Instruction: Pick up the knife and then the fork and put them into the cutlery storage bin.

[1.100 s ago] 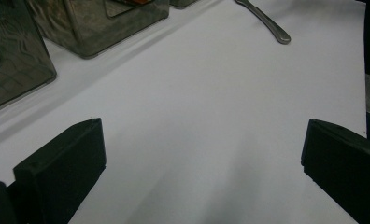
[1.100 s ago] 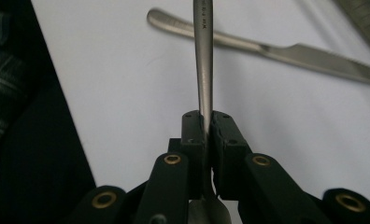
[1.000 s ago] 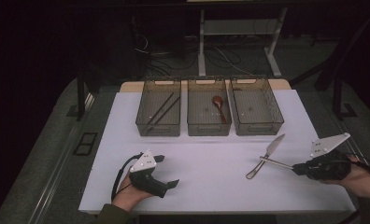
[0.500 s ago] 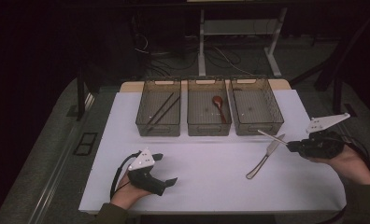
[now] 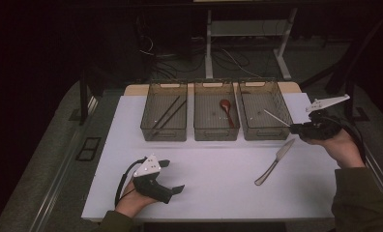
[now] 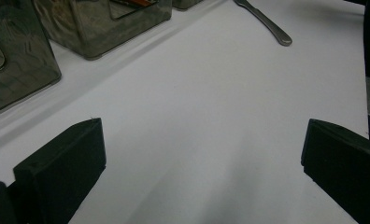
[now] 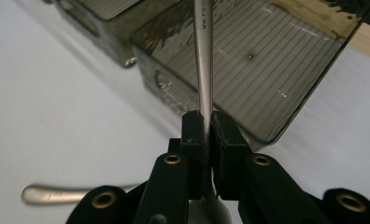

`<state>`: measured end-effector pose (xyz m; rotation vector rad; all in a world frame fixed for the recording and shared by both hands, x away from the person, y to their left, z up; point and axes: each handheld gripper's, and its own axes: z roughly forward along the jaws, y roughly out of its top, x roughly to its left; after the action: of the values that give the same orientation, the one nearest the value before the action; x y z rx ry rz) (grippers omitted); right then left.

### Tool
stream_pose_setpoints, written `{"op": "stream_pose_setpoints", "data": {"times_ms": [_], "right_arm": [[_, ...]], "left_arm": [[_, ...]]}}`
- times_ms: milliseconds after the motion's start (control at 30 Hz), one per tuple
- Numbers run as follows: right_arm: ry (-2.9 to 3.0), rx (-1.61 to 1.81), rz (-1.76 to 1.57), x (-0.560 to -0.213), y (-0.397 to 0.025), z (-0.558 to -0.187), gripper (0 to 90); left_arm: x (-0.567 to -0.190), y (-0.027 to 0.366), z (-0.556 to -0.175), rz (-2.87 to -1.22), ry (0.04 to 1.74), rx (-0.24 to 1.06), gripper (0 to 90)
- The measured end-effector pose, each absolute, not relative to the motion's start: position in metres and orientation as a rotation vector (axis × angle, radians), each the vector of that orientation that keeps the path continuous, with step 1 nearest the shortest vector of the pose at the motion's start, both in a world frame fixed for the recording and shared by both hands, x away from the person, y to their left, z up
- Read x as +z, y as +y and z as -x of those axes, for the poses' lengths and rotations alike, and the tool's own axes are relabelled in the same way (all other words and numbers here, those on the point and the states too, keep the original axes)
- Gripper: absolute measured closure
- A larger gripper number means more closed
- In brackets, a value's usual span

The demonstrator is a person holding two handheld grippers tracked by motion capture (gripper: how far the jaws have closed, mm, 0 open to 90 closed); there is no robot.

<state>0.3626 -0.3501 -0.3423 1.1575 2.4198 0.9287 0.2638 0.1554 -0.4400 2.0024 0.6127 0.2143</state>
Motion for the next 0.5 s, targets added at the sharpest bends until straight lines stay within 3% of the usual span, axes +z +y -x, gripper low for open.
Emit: {"op": "stream_pose_setpoints", "data": {"times_ms": [500], "right_arm": [[2.401,0.870,-1.325,-0.361,-0.320,-0.441,83.2]], "left_arm": [[-0.440,0.155,-0.264,-2.004,0.603,0.209,0.0]]}}
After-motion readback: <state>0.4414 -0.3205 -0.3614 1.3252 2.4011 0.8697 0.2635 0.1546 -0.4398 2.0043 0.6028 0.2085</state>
